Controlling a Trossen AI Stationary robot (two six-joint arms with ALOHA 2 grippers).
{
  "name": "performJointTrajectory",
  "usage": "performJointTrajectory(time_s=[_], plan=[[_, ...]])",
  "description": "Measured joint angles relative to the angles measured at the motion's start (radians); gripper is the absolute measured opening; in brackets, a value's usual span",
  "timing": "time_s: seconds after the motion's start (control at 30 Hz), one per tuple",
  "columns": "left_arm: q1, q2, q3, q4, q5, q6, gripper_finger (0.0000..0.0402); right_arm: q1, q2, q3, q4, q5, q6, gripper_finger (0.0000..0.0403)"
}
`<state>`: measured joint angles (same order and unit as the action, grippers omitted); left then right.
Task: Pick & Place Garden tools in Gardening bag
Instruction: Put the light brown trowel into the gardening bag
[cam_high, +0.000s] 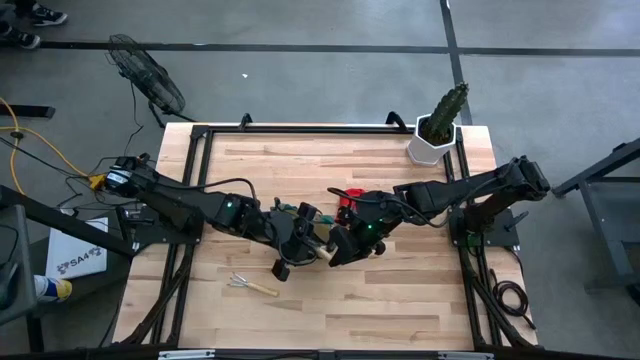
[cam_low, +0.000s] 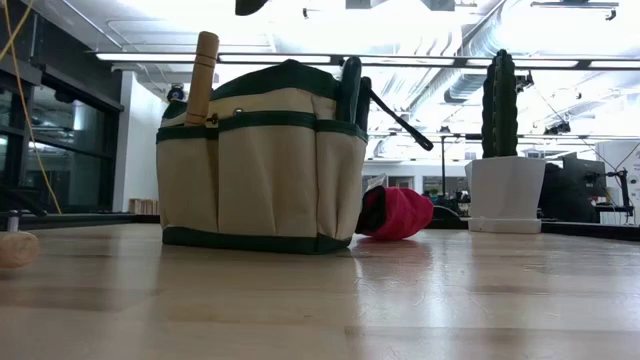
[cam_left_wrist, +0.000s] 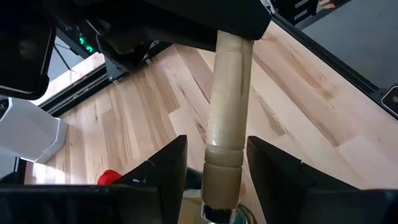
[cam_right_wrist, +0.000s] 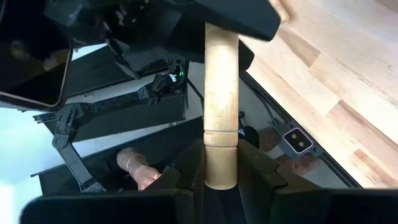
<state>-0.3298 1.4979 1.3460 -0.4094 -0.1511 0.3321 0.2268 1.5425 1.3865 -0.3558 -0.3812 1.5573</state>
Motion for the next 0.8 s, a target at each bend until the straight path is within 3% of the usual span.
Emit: performJointTrajectory(time_s=[0.13, 0.37, 0.57, 0.8], plan=[[0.0, 0.0, 0.0, -0.025, 0.003, 0.0, 0.0138, 0.0, 0.0, 0.0, 0.0, 0.007, -0.001, 0.0058], [0.0, 0.0, 0.0, -0.031, 0.011, 0.0, 0.0059, 0.0, 0.0, 0.0, -0.013, 0.007, -0.009, 0.0058], [0.001, -0.001, 0.0, -0.038, 0.042, -0.011, 0.006, 0.0, 0.0, 0.0, -0.015, 0.026, -0.015, 0.006], [0.0, -0.001, 0.0, -0.036, 0.043, -0.036, 0.0059, 0.0, -0.003, 0.0, -0.015, 0.051, -0.068, 0.0104]])
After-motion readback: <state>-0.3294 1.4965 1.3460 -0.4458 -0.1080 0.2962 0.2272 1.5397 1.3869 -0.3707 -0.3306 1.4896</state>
